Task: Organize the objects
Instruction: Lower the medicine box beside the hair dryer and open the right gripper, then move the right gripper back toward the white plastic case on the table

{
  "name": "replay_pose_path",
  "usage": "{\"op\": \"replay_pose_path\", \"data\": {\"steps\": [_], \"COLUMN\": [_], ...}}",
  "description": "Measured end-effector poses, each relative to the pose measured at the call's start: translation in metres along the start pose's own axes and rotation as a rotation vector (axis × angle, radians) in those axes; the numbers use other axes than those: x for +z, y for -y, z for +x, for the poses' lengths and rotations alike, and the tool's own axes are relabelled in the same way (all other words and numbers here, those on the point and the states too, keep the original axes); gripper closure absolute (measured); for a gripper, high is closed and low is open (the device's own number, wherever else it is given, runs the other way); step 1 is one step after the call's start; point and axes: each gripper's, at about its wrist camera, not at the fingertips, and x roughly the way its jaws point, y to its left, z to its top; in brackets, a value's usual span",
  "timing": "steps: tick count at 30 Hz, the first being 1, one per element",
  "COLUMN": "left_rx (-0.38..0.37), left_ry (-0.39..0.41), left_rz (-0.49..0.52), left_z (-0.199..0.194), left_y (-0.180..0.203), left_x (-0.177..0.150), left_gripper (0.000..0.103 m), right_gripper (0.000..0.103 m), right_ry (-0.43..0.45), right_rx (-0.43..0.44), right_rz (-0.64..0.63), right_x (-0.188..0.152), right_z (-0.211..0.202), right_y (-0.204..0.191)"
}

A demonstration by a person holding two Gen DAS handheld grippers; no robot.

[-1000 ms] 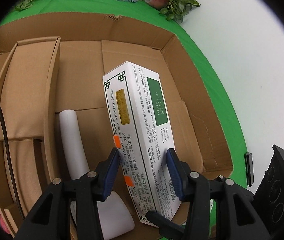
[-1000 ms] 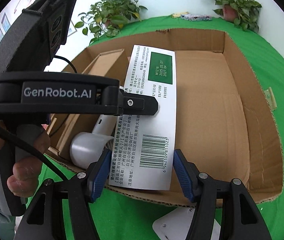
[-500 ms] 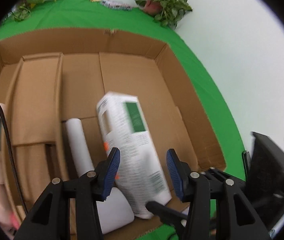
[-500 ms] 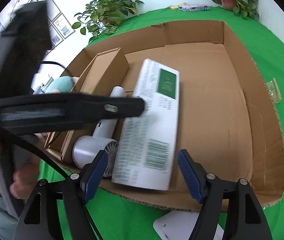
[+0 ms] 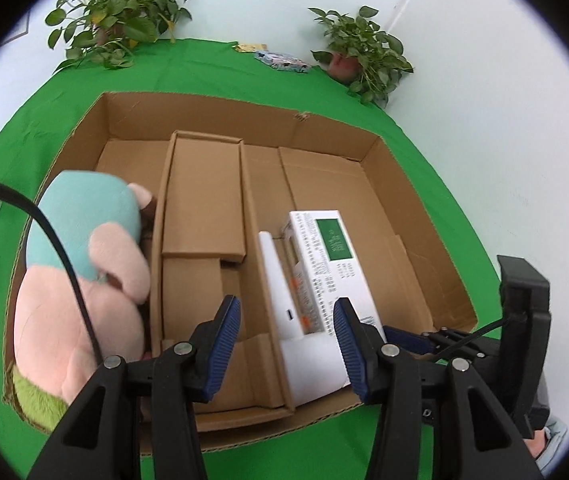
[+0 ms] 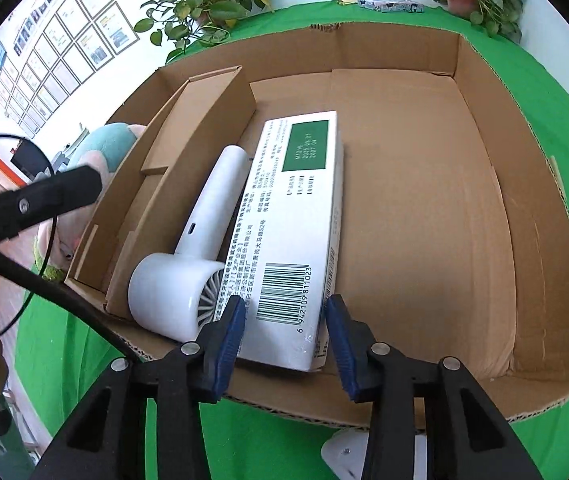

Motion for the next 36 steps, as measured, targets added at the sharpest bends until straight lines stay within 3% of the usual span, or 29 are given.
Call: {"op": "replay_pose_path", "data": {"steps": [5,7,9,11,17,22,27,28,29,31,32,36], "left_rx": [0.045,0.059,0.078,0.076,0.109,0.188,0.311,0.335,0.349,0.344,0.331,0.328], "left_ry": [-0.02,-0.024,-0.048,-0.026,-0.015,-0.003,0.171,0.218,0.271,0.385,0.44,0.511], "left_rz": [-0.022,-0.045,-0.082,-0.101,-0.135,-0.078,0.075,0.106,0.131,0.153,0.164,0.186], "left_z": [-0.001,0.003,0.008,0.004,0.001,0.001,-0.037,-0.049,-0.062,-0.088,-0.101,-0.118], "left_y": [-0.012,-0.016,-0.023,-0.024,-0.022,-0.01,0.03,0.041,0.052,0.069,0.077,0.093], "left_x": [-0.02,-0.026,-0.034,-0.04,-0.047,-0.046,-0.056,-0.058,-0.062,-0.071,-0.076,-0.089], "left_gripper": [0.056,0.056,0.056,0.056,0.056,0.056,0.054,0.045,0.03,0.018,0.018,0.018], "right_gripper": [0.056,0.049,0.023,0.014,0.01,0.008,0.001,0.001,0.001,0.001,0.001,0.001], "right_ry": [0.002,0.037,0.092,0.167,0.332,0.394,0.48,0.496,0.508,0.537,0.556,0.605], "right_rx": [-0.013,-0.02,-0.06,-0.091,-0.161,-0.156,-0.172,-0.176,-0.181,-0.191,-0.19,-0.202], "right_rz": [-0.01,-0.022,-0.037,-0.056,-0.097,-0.083,-0.108,-0.116,-0.126,-0.146,-0.158,-0.182], "right_x": [-0.004,-0.007,-0.012,-0.021,-0.058,-0.074,-0.089,-0.091,-0.094,-0.099,-0.103,-0.111], "right_z": [-0.006,-0.015,-0.025,-0.04,-0.086,-0.109,-0.135,-0.138,-0.142,-0.15,-0.154,-0.166], "right_y": [-0.005,-0.007,-0.01,-0.014,-0.019,-0.016,-0.022,-0.025,-0.027,-0.033,-0.035,-0.045]}}
